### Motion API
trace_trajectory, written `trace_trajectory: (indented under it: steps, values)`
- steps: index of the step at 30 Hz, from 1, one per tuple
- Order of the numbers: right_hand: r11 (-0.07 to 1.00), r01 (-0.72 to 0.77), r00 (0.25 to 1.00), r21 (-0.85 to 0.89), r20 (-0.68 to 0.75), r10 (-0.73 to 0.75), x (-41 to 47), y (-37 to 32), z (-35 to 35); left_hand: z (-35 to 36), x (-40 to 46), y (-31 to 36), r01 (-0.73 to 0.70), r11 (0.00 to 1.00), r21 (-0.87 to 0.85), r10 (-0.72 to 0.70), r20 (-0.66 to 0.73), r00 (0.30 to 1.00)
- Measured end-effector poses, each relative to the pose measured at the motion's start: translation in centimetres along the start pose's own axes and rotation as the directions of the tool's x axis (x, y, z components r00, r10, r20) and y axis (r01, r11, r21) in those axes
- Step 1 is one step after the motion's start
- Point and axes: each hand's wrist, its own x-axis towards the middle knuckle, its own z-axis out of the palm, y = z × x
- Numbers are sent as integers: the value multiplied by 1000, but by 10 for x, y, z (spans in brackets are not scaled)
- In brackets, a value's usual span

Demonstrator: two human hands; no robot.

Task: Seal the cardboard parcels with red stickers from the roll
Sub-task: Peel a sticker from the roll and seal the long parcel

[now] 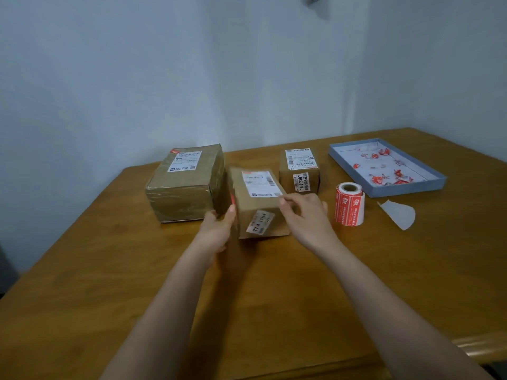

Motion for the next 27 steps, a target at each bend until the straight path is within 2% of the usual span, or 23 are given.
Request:
trace_trajectory:
  steps: [1,3,6,8,12,17,21,27]
  values:
    - [998,-57,998,-14,-2,57,1,6,2,0,2,-2,-16,999,35,17,-38,999]
    - [993,-114,993,33,20,113,3,15,7,1,4,-4,-66,997,42,67,-27,997]
    - [980,-115,993,161,19,113,7,21,17,7,3,-4,-126,992,32,124,62,990]
    - [977,-109,993,183,-16,114,12,26,24,13,5,-6,-165,984,63,159,89,983]
    - [983,-69,986,169,-136,92,24,33,35,25,19,-10,-240,960,144,247,-32,968]
    - [975,11,964,221,-261,48,46,32,42,36,35,-4,-285,951,118,302,-173,937]
    - [975,53,969,216,-247,2,53,37,50,45,54,-7,-295,953,71,304,-208,930]
    - [980,28,988,197,-154,3,69,47,59,56,85,-21,-283,957,65,290,-241,926]
